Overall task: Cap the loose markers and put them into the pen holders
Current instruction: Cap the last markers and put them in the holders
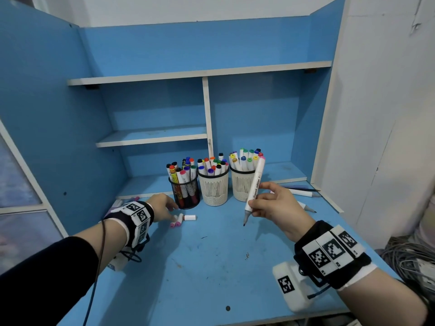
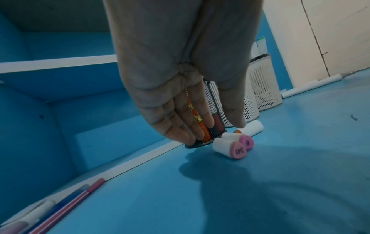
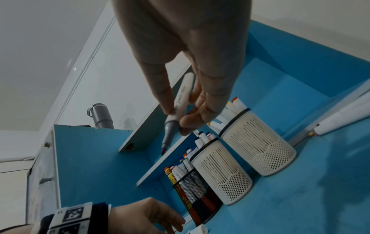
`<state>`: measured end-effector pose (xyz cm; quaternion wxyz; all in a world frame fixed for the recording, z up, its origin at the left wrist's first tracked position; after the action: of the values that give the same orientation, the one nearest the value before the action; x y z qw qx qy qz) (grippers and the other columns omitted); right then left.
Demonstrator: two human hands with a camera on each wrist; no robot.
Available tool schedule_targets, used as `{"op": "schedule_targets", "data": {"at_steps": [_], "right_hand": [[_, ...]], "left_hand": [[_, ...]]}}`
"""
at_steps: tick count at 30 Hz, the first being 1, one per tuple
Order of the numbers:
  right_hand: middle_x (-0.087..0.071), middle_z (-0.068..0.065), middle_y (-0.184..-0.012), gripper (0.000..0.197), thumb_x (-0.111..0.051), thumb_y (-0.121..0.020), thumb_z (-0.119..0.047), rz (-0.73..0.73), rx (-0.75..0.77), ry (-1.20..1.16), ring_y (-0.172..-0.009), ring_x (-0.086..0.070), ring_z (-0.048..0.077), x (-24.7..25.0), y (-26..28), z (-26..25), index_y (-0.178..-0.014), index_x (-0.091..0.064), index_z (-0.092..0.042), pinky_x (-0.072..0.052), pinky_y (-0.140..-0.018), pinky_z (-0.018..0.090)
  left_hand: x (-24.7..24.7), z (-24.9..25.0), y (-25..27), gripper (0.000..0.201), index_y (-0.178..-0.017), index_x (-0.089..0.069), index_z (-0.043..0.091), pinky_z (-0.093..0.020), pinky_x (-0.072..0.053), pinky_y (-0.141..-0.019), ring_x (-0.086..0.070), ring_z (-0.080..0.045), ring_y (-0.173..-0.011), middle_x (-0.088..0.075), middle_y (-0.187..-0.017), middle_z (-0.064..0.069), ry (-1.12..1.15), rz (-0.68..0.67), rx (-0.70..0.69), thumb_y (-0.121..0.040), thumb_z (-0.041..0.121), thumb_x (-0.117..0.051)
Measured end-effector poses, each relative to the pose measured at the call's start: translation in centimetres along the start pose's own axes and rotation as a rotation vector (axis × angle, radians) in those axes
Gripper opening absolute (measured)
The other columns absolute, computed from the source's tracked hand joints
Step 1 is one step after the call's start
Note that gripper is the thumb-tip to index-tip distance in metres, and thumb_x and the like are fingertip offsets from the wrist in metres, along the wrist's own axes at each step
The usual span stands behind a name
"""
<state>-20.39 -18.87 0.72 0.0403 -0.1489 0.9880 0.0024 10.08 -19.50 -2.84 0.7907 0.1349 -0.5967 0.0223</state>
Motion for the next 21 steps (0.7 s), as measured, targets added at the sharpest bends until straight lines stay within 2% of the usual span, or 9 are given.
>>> {"op": "schedule_targets", "data": {"at_steps": [3,7,10,12,14,16,19,21], "right_hand": [[-0.065,0.02,-0.082,0.043,-0.063,-0.081,0.01,-0.008,-0.019,-0.016,-0.053,-0.06,0.018,-0.3,0.1,0.4,-0.118,-0.047,-0.005,-0.054,-0.059,0.026],[-0.066,0.02,-0.082,0.045,-0.063,-0.081,0.011,-0.019,-0.041,-0.029,-0.053,-0.061,0.017,-0.5,0.3,0.9,-0.119,-0.047,-0.006,-0.053,-0.058,0.026],[-0.065,0.026,-0.091,0.045,-0.063,-0.081,0.01,-0.015,-0.051,-0.039,-0.055,-0.061,0.019,-0.4,0.5,0.9,-0.119,-0.047,-0.006,-0.053,-0.057,0.026],[-0.065,0.027,-0.094,0.045,-0.063,-0.081,0.01,-0.016,-0.054,-0.044,-0.055,-0.061,0.018,-0.3,0.6,0.8,-0.12,-0.047,-0.007,-0.052,-0.056,0.025],[-0.065,0.026,-0.094,0.046,-0.063,-0.081,0.01,-0.014,-0.059,-0.053,-0.054,-0.062,0.016,-0.2,0.7,0.8,-0.12,-0.046,-0.007,-0.052,-0.056,0.024],[-0.066,0.025,-0.092,0.046,-0.063,-0.081,0.01,-0.011,-0.06,-0.056,-0.054,-0.061,0.017,0.0,0.8,0.7,-0.12,-0.046,-0.008,-0.052,-0.057,0.025],[-0.067,0.025,-0.093,0.045,-0.063,-0.081,0.009,-0.009,-0.059,-0.061,-0.058,-0.061,0.019,0.2,1.0,0.7,-0.119,-0.047,-0.008,-0.053,-0.059,0.026],[-0.067,0.026,-0.096,0.044,-0.063,-0.081,0.009,-0.009,-0.057,-0.067,-0.061,-0.062,0.02,0.4,1.2,0.6,-0.119,-0.047,-0.008,-0.053,-0.061,0.027]], "left_hand": [[-0.6,0.3,-0.3,0.058,-0.127,-0.058,0.017,-0.02,-0.041,-0.088,-0.055,-0.016,-0.111,-0.06,-0.124,-0.001,-0.002,-0.044,0.016,-0.074,0.029,-0.079],[-0.9,1.2,-0.6,0.052,-0.122,-0.062,0.015,-0.023,-0.045,-0.088,-0.056,-0.017,-0.11,-0.062,-0.121,-0.001,-0.076,-0.04,0.006,-0.074,0.026,-0.077],[-1.0,1.7,-0.9,0.04,-0.109,-0.07,0.015,-0.021,-0.045,-0.072,-0.059,-0.015,-0.092,-0.067,-0.109,0.0,-0.105,-0.046,-0.004,-0.071,0.023,-0.077],[-1.0,1.9,-1.1,0.033,-0.102,-0.072,0.015,-0.02,-0.046,-0.065,-0.059,-0.012,-0.08,-0.069,-0.094,0.001,-0.093,-0.047,-0.004,-0.07,0.02,-0.077],[-0.9,2.2,-1.1,0.027,-0.097,-0.074,0.014,-0.022,-0.049,-0.064,-0.058,-0.009,-0.065,-0.065,-0.074,0.005,-0.077,-0.037,-0.012,-0.071,0.017,-0.075],[-1.1,2.2,-1.1,0.025,-0.096,-0.073,0.011,-0.024,-0.053,-0.068,-0.056,-0.007,-0.057,-0.062,-0.066,0.006,-0.051,-0.048,-0.02,-0.072,0.015,-0.075],[-1.5,2.0,-1.1,0.038,-0.103,-0.069,0.012,-0.021,-0.053,-0.065,-0.06,-0.009,-0.062,-0.066,-0.079,0.004,-0.03,-0.108,-0.038,-0.069,0.021,-0.081],[-1.5,1.6,-1.1,0.051,-0.113,-0.065,0.017,-0.021,-0.048,-0.074,-0.061,-0.011,-0.084,-0.065,-0.097,0.004,-0.081,-0.122,-0.055,-0.066,0.028,-0.083]]}}
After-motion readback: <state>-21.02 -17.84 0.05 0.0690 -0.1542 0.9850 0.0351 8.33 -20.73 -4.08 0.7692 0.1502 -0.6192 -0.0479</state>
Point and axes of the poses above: each hand's wrist, its own y-axis away from the middle knuckle, its own x-axis out of the back of the hand, z = x × y, the point moved 4 cm from there along -y, towards the middle knuckle
